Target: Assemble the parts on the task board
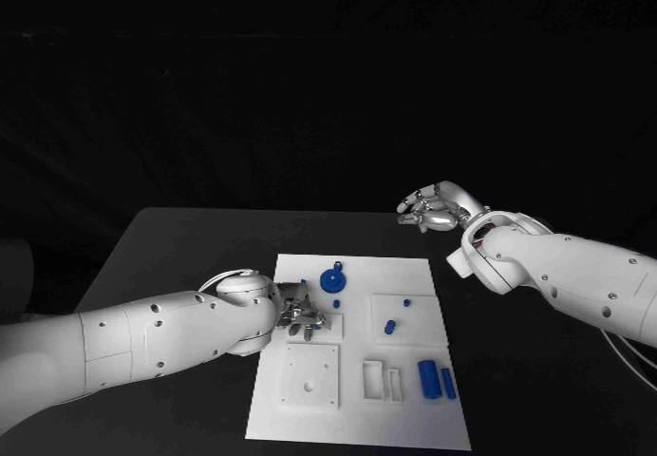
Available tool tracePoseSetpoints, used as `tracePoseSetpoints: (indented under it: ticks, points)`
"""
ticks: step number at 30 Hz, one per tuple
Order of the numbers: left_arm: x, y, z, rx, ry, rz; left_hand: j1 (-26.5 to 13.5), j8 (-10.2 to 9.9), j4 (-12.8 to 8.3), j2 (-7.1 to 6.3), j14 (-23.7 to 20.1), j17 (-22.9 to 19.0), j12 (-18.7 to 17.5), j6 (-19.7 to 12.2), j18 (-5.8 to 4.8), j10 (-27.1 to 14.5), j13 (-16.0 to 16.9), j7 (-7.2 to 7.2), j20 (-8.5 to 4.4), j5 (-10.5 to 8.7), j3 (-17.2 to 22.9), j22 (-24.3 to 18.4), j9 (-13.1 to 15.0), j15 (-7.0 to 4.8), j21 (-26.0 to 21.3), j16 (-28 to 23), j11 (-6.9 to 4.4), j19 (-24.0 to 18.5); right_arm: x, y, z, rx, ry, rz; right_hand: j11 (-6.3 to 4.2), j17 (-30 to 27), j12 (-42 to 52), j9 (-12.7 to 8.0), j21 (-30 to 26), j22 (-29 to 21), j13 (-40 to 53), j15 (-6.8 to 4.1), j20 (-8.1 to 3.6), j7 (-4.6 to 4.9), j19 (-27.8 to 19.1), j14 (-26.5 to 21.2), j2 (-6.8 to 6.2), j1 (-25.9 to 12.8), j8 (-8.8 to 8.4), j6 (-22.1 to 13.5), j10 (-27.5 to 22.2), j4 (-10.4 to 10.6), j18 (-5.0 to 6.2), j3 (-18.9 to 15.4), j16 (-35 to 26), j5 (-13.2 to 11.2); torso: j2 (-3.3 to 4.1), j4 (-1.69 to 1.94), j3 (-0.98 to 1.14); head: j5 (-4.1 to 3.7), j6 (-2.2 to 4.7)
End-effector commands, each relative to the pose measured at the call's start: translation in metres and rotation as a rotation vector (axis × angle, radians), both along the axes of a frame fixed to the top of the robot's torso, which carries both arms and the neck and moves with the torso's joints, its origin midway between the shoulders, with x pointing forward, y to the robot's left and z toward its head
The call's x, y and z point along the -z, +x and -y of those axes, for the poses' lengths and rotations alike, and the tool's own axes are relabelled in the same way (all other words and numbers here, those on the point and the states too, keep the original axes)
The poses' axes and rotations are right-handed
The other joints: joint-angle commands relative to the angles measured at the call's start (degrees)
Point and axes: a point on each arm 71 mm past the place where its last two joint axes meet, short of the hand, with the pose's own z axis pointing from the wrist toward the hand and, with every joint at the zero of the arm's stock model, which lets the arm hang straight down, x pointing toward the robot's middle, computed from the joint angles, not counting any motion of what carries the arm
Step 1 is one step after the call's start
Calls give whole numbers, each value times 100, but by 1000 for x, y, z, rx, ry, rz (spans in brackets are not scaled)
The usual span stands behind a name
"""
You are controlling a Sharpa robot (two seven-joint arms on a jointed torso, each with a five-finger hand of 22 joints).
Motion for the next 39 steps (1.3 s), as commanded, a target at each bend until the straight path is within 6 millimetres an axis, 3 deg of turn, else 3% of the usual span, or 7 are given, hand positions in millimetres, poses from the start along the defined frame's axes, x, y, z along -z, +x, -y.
tracePoseSetpoints:
  ticks: [1,3,8,13,24,29,39]
  points:
    - [1,0,-1,-3,7,9,2,21,66,-143,38,8,9,-40,-10,-7,-10,-3,-563,-16,18,-8,13,-40,15,-3,42,-37,0,0,-1,-14,-8,1,1,-6,19,8,-37,93,-7,-1,31,22,12,-50,-18,29,-20,-9,-22,6,41,20,30,40,4,1,-3,-2,-1]
    - [0,0,-2,-8,3,16,3,20,113,-306,32,6,4,-53,-1,-10,-13,-3,-566,-17,34,-12,20,-40,13,-9,42,-38,1,-1,-1,-14,-8,1,2,-7,19,7,-37,93,-8,-1,31,23,12,-51,-21,27,-22,-12,-23,6,41,18,30,41,2,2,-4,-5,2]
    - [-7,3,-1,-24,-27,30,215,-15,663,-998,3,0,-30,-177,24,-2,-34,32,-564,-12,411,-58,53,-14,4,-39,72,-11,1,0,0,-13,-9,-3,5,-10,19,5,-40,94,-11,1,32,27,10,-55,-29,22,-29,-23,-27,5,41,13,30,48,1,-2,-4,-7,8]
    - [-16,7,-2,-36,-54,49,392,-21,710,-1193,-32,10,-37,-212,10,-10,-26,54,-547,-13,396,-58,72,12,13,-36,96,-45,2,0,0,-12,-9,-3,18,-20,28,5,-48,101,-26,8,31,42,-3,-72,-90,69,-52,-64,-48,-71,41,-37,34,99,-4,0,-1,-4,20]
    - [-39,14,-15,-92,-140,-20,621,-98,699,-1187,-184,-42,-175,-397,-11,-170,-65,117,-515,-12,244,-102,82,69,-76,-177,159,-195,3,1,4,-3,-11,-4,30,-31,39,8,-56,104,-40,17,42,54,-10,-85,-94,33,-66,-90,-61,-60,41,-129,38,174,-4,4,-1,-9,52]
    - [-56,33,-29,-145,-188,-1,1011,-430,497,-1086,-411,-136,-387,-1080,-87,-409,-165,336,-446,0,177,-169,-17,265,-231,-390,365,-397,3,2,6,3,-13,-5,31,-33,42,9,-57,104,-43,17,43,56,-9,-85,-93,23,-69,-96,-62,-58,41,-148,40,183,-2,5,0,-9,81]
    - [-59,68,-53,-260,-232,-43,1162,-482,503,-949,-552,-273,-629,-1230,-186,-584,-315,416,-370,0,84,-287,-52,345,-446,-647,443,-551,3,2,5,3,-12,-5,33,-36,47,9,-59,104,-47,17,42,58,-8,-85,-81,24,-76,-108,-63,-58,41,-164,43,202,8,-3,-3,-4,118]
